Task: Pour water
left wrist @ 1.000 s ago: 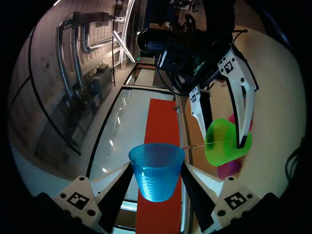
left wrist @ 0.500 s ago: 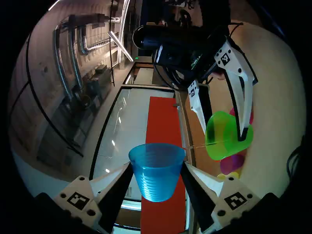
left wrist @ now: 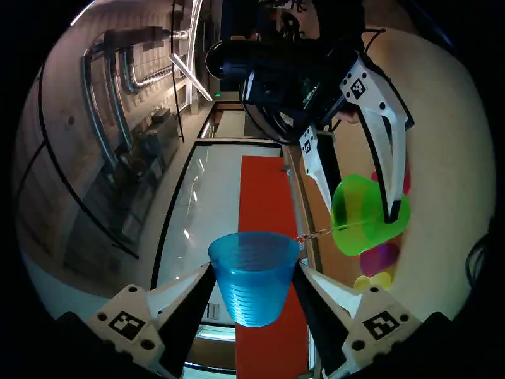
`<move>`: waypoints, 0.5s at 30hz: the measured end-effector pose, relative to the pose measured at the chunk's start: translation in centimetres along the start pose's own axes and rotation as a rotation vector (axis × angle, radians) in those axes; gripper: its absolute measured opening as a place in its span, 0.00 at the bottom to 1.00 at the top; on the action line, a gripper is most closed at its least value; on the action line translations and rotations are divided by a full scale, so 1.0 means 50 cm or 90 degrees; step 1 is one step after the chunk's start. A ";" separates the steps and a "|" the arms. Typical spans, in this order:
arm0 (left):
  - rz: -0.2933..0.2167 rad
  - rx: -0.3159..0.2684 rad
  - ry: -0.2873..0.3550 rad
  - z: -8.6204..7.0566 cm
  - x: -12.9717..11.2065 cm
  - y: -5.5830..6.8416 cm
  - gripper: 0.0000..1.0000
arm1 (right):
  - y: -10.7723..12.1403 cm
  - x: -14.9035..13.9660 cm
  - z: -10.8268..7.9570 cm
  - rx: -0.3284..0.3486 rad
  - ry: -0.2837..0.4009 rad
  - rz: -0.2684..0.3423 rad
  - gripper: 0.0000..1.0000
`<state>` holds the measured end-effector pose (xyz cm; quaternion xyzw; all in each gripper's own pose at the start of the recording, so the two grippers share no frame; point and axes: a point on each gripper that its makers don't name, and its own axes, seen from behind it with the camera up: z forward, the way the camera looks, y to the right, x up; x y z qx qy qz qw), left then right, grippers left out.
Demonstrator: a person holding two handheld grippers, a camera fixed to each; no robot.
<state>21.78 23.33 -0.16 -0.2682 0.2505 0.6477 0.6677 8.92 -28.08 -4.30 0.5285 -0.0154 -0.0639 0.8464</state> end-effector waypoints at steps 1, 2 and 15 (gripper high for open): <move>0.001 0.000 0.000 0.000 0.000 0.001 0.83 | -0.001 0.001 0.000 0.000 0.000 0.000 0.90; 0.002 -0.001 0.000 0.000 0.001 0.001 0.83 | -0.001 0.001 0.001 0.001 -0.001 0.000 0.90; 0.015 0.002 0.000 -0.001 0.006 0.003 0.83 | 0.002 -0.003 0.001 0.000 0.000 0.000 0.90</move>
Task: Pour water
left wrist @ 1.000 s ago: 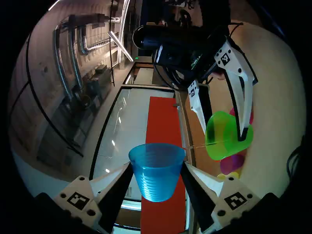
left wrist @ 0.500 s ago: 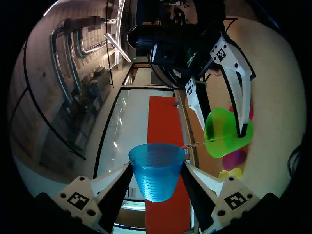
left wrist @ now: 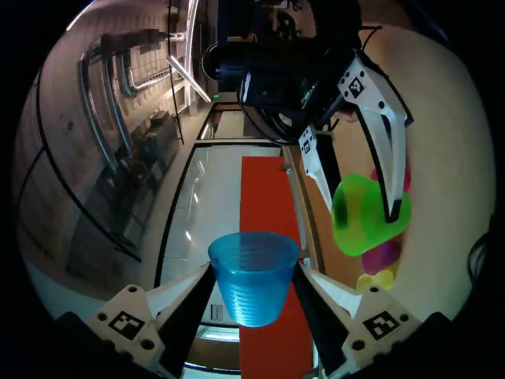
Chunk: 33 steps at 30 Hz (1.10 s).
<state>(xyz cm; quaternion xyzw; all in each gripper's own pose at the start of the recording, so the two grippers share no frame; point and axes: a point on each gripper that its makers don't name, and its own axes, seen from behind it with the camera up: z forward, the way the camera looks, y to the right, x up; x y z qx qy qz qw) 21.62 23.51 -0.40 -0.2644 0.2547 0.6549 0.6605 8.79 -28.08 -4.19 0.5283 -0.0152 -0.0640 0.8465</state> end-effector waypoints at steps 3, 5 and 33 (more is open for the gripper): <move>0.001 -0.001 0.000 0.000 0.000 0.002 0.83 | 0.001 0.001 0.000 0.000 0.001 0.001 0.90; 0.002 -0.001 -0.001 0.000 -0.001 0.002 0.83 | 0.002 0.001 0.000 -0.001 0.001 0.000 0.90; -0.148 0.004 -0.010 0.004 -0.019 0.012 0.83 | 0.005 0.002 -0.005 -0.007 0.001 0.000 0.91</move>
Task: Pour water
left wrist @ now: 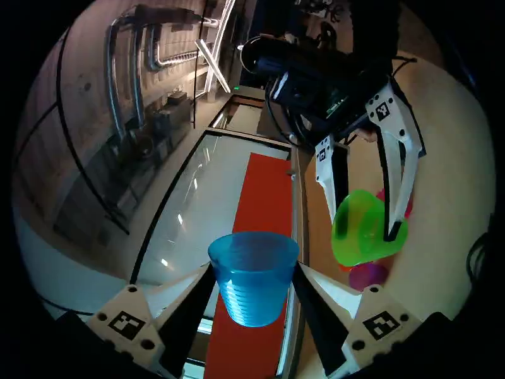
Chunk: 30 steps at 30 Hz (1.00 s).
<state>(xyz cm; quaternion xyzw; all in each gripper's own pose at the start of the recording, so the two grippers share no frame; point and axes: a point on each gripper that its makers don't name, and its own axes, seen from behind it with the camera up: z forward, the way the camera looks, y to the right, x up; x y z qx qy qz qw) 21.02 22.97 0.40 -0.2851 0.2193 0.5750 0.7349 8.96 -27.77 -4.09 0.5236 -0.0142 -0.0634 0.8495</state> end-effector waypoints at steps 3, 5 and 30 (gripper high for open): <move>-0.039 0.004 -0.002 0.000 -0.004 0.000 0.83 | 0.001 0.001 -0.002 -0.002 -0.001 -0.002 0.91; -0.063 0.007 -0.002 0.000 -0.004 -0.002 0.83 | 0.002 0.002 -0.004 -0.002 -0.002 -0.002 0.91; -0.404 0.026 0.011 -0.001 -0.018 -0.012 0.83 | 0.007 0.015 -0.017 -0.010 -0.006 -0.009 0.90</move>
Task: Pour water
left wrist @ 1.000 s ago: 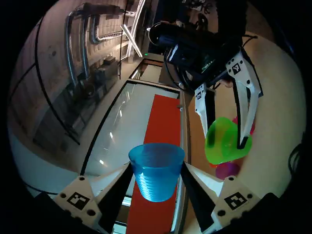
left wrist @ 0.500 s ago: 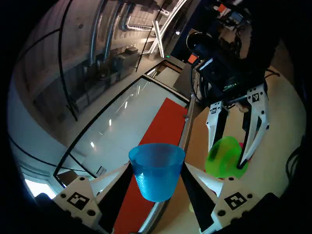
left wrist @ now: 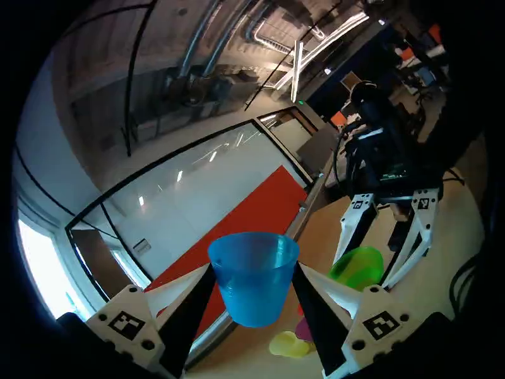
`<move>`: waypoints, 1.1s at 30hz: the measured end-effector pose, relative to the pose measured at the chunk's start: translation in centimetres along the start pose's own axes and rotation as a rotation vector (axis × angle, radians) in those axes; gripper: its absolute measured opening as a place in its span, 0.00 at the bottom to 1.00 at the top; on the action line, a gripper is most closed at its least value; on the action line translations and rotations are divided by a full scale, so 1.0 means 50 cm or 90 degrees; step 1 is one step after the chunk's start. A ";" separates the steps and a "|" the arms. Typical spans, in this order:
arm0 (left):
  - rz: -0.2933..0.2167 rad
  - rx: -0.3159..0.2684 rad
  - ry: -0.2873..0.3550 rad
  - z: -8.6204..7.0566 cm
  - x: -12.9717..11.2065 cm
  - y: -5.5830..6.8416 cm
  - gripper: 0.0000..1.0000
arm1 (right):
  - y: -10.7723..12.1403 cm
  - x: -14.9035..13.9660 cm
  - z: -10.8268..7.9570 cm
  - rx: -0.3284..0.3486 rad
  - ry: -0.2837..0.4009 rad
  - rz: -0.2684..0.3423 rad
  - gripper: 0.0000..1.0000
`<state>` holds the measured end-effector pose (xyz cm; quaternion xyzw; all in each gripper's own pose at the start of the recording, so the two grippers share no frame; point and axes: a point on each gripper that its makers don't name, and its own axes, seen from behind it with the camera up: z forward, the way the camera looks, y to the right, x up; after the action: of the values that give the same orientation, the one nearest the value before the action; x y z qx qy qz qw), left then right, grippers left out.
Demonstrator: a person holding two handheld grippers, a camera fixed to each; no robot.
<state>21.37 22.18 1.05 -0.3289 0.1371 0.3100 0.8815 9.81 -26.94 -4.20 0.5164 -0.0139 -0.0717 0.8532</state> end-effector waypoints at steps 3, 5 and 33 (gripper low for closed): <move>-0.051 0.002 -0.005 0.003 -0.007 -0.005 0.83 | 0.001 0.001 -0.001 -0.001 -0.001 -0.001 0.90; -0.082 0.000 -0.006 0.003 -0.009 -0.006 0.83 | 0.003 0.000 -0.001 -0.001 0.000 -0.001 0.90; -0.428 -0.006 -0.021 -0.002 -0.031 -0.027 0.83 | 0.012 0.013 -0.005 -0.010 0.000 -0.002 0.91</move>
<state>21.02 20.60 2.31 -0.3548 0.0050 0.0080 0.9349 10.54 -26.52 -3.81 0.5097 -0.0127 -0.0730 0.8572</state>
